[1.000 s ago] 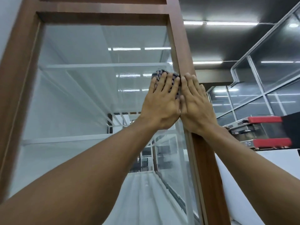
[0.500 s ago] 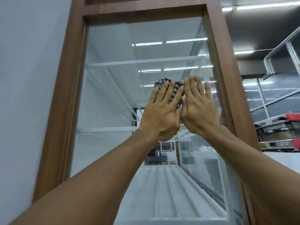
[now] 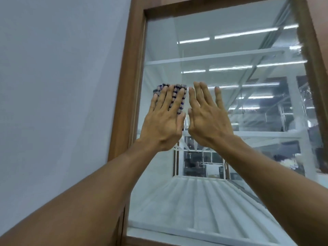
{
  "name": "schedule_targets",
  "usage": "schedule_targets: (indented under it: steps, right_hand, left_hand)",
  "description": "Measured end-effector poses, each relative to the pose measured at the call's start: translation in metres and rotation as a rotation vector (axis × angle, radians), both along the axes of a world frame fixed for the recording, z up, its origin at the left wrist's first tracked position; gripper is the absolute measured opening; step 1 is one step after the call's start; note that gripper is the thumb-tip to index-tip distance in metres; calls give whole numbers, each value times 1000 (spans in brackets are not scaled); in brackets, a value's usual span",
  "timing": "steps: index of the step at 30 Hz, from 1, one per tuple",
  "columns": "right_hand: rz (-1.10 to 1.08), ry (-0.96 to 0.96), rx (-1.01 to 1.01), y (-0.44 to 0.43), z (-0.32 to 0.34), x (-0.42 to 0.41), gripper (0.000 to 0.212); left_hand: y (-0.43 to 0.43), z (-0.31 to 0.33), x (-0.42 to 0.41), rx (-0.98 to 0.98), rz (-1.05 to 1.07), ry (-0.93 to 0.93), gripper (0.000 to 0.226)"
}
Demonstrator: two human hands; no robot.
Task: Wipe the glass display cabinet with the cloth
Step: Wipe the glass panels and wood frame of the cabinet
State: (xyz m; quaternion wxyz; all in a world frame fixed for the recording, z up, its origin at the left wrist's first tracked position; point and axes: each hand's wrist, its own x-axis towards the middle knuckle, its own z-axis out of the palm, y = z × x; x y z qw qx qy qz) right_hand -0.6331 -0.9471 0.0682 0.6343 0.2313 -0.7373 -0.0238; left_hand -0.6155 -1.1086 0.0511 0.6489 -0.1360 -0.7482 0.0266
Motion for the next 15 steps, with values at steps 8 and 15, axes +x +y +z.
schedule_targets:
  steps: [8, 15]
  right_hand:
    - [14, -12, 16, 4, -16, 1, 66]
    - [32, 10, 14, 39, -37, -2, 67]
  left_hand:
    - [-35, -22, 8, 133, 41, -11, 69]
    - [33, -44, 1, -21, -57, -6, 67]
